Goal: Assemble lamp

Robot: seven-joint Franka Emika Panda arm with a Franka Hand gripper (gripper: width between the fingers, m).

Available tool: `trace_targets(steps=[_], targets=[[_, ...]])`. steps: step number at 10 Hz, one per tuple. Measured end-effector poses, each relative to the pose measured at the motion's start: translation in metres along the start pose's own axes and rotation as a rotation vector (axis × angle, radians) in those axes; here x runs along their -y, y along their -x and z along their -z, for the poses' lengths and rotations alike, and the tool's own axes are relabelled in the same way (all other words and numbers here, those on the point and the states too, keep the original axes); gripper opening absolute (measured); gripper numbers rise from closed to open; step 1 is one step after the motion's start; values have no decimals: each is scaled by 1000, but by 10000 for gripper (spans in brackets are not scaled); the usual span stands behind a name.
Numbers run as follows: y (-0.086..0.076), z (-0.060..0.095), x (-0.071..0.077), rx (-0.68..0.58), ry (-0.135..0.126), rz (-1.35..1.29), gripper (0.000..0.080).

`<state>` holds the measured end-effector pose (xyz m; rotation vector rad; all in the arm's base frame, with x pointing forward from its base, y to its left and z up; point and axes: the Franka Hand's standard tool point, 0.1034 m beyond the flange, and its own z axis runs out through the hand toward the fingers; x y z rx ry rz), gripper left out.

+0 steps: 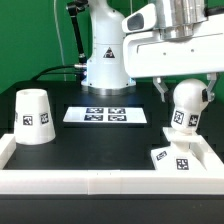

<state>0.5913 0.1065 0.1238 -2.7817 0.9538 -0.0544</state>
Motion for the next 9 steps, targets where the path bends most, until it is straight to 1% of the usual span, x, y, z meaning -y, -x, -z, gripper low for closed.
trace_targets(steps=[1, 2, 3, 4, 5, 6, 9], targets=[[2, 0, 2, 5, -6, -49, 539], [2, 0, 2, 6, -7, -46, 539], [2, 0, 2, 6, -8, -32, 623], [2, 0, 2, 5, -7, 16, 623], [2, 0, 1, 3, -4, 123, 685], [1, 0, 1, 1, -3, 240, 697], [4, 0, -1, -3, -2, 465, 698]])
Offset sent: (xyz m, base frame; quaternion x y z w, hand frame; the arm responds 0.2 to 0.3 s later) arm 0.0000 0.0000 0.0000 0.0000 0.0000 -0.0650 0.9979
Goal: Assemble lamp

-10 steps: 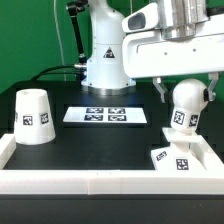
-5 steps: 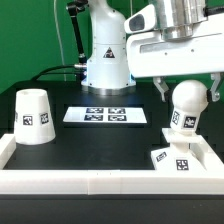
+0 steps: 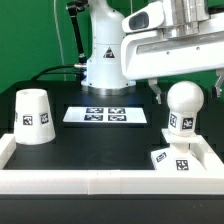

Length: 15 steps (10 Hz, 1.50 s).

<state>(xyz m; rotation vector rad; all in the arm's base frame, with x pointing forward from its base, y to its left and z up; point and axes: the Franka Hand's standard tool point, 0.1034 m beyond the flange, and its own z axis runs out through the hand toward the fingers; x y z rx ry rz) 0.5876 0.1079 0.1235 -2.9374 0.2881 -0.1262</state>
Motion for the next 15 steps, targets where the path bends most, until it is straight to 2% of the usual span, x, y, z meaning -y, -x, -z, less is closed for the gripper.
trace_targets(steps=[3, 4, 6, 12, 15], targets=[[0, -1, -1, 1, 4, 227, 698], [-1, -1, 0, -10, 33, 386, 698], [-3, 1, -1, -10, 57, 619, 698], [0, -4, -1, 25, 86, 1174, 698], [0, -5, -2, 37, 95, 1315, 698]])
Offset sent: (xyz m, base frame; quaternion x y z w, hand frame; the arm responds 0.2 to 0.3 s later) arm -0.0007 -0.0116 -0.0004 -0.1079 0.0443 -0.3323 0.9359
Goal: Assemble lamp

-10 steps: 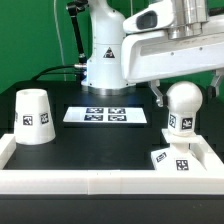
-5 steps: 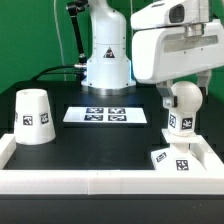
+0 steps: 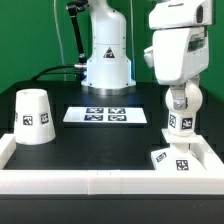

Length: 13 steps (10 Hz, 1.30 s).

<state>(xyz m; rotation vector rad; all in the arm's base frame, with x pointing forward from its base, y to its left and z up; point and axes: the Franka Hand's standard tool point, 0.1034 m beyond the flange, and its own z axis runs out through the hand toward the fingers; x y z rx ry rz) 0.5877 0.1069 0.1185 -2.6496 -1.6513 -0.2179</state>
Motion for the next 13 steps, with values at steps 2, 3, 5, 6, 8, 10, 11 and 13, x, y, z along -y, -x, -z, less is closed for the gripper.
trace_targets(steps=[2, 3, 5, 6, 8, 10, 11, 13], targets=[[1, 0, -1, 2, -1, 52, 698], [1, 0, -1, 4, -4, 47, 698], [1, 0, -1, 4, -4, 46, 576], [1, 0, -1, 3, -4, 27, 576], [1, 0, -2, 3, -3, -21, 576], [1, 1, -5, -27, 13, -224, 576], [2, 0, -6, -40, 20, -335, 576], [4, 1, -8, -50, 22, -572, 576]])
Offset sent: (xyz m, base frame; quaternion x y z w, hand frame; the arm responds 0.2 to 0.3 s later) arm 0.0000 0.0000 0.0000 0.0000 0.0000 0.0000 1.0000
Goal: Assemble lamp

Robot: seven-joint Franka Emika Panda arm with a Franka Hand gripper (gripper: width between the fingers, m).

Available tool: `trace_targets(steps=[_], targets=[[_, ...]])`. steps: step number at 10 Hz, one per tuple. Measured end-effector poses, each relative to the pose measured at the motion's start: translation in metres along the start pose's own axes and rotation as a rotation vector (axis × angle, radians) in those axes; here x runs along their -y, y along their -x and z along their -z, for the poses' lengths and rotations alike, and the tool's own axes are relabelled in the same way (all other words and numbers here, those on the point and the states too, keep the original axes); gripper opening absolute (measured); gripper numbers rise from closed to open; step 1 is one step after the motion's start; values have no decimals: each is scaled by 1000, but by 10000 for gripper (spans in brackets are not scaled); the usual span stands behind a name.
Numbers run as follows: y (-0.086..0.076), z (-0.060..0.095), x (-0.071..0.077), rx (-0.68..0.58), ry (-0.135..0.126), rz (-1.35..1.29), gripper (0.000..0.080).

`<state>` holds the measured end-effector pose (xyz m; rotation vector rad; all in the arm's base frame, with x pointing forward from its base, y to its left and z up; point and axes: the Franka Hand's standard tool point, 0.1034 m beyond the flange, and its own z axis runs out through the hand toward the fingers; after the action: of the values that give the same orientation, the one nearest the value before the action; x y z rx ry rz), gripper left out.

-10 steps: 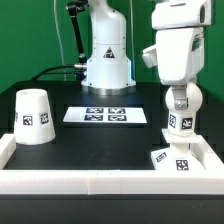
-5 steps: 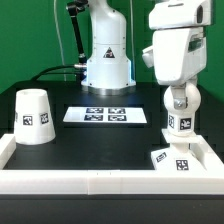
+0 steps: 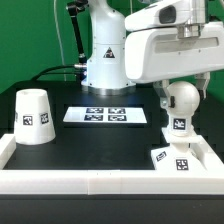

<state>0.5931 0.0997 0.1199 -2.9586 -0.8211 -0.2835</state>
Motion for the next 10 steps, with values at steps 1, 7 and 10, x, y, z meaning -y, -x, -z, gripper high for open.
trace_targets(steps=[1, 7, 10], targets=[[-2, 1, -1, -6, 5, -101, 577], [0, 3, -9, -14, 16, -506, 577], [1, 4, -12, -15, 18, -635, 577]])
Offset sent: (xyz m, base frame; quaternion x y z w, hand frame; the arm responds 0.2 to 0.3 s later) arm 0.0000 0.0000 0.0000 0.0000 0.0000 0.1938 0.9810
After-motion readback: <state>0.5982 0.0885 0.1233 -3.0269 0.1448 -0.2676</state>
